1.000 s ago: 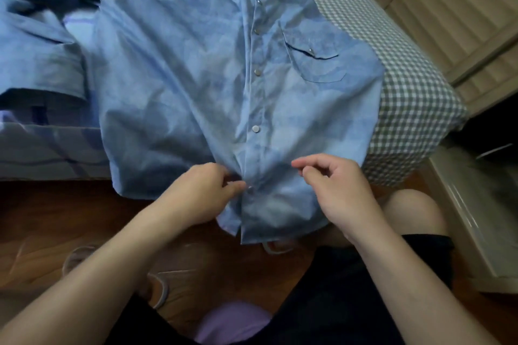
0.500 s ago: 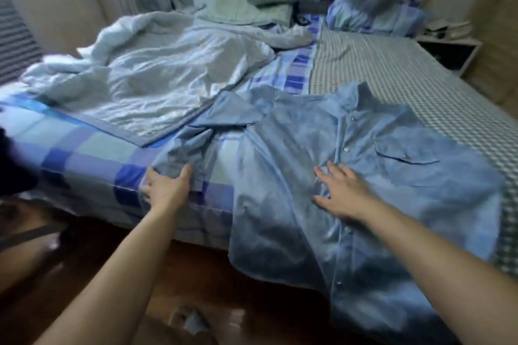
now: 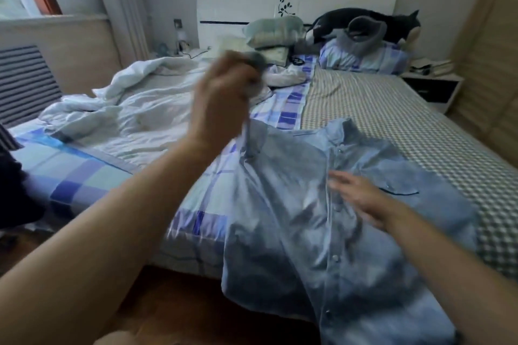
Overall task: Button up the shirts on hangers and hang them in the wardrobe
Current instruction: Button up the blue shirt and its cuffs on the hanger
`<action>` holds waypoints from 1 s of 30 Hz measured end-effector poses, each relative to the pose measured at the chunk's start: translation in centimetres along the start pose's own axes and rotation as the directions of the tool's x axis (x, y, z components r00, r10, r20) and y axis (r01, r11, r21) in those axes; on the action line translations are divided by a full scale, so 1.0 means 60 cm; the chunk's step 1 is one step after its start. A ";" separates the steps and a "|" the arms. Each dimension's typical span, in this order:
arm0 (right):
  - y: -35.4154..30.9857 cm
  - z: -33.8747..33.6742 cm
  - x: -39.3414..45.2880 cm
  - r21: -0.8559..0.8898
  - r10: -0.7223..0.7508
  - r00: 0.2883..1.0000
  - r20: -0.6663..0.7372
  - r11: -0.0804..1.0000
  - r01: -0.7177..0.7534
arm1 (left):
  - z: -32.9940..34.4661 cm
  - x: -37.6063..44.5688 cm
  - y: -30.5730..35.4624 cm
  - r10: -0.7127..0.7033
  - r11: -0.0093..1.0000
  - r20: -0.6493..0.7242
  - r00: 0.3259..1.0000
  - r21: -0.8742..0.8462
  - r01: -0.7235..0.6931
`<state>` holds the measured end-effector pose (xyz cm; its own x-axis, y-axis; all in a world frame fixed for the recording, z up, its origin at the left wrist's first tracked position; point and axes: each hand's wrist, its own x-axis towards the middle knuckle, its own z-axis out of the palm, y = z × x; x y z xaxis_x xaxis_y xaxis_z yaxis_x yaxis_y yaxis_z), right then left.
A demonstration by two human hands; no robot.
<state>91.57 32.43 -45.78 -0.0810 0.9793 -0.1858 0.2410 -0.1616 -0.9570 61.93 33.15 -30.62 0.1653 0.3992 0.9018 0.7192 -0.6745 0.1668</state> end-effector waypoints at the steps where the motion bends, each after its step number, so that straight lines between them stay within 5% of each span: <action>1: -0.008 -0.028 -0.009 0.219 -0.002 0.997 -0.077 0.976 0.019 | 0.022 -0.009 0.039 0.214 0.976 0.195 0.957 -0.074 -0.203; 3: -0.016 -0.088 -0.035 0.538 0.070 0.984 -0.165 0.842 0.031 | 0.059 -0.070 0.093 0.451 0.890 0.458 0.766 -0.167 -0.424; 6: 0.014 -0.159 -0.082 0.682 0.204 0.956 -0.209 0.731 -0.006 | 0.091 -0.182 0.106 0.222 0.973 0.656 0.721 -0.202 -0.116; 9: 0.064 -0.166 -0.105 0.534 0.292 0.922 -0.253 0.837 -0.119 | 0.138 -0.252 0.062 -0.146 0.976 0.798 0.585 0.019 0.217; 13: 0.078 -0.103 -0.114 0.053 0.113 0.920 -0.376 0.994 -0.101 | 0.190 -0.314 -0.005 -0.458 0.884 0.802 0.383 0.367 0.289; 16: 0.095 -0.058 -0.118 -0.427 -0.021 0.939 -0.344 0.894 -0.137 | 0.202 -0.331 -0.026 -0.511 0.858 0.732 0.450 0.400 0.323; 19: 0.107 -0.074 -0.108 -0.536 -0.067 0.891 -0.450 0.818 -0.210 | 0.207 -0.327 -0.040 -0.567 0.823 0.622 0.541 0.454 0.341; 24: 0.077 -0.231 -0.115 -0.321 -0.163 0.617 -0.770 0.934 -0.154 | 0.213 -0.317 -0.086 -0.686 0.725 0.568 0.455 0.481 0.493; 26: 0.090 -0.298 -0.110 -0.216 -0.077 0.604 -0.793 0.963 -0.161 | 0.218 -0.317 -0.088 -0.717 0.695 0.532 0.451 0.496 0.519; 28: 0.113 -0.334 -0.105 -0.186 0.025 0.665 -0.746 0.951 -0.245 | 0.227 -0.315 -0.080 -0.698 0.714 0.459 0.550 0.511 0.479; 30: 0.146 -0.339 -0.104 -0.161 0.076 0.658 -0.749 0.943 -0.292 | 0.235 -0.309 -0.063 -0.565 0.800 0.398 0.722 0.477 0.363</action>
<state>113.87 27.40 -48.49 0.6897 0.7235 -0.0279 0.4062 -0.4186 -0.8123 65.65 37.05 -53.60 -0.0184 0.9171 0.3982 0.9576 -0.0984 0.2709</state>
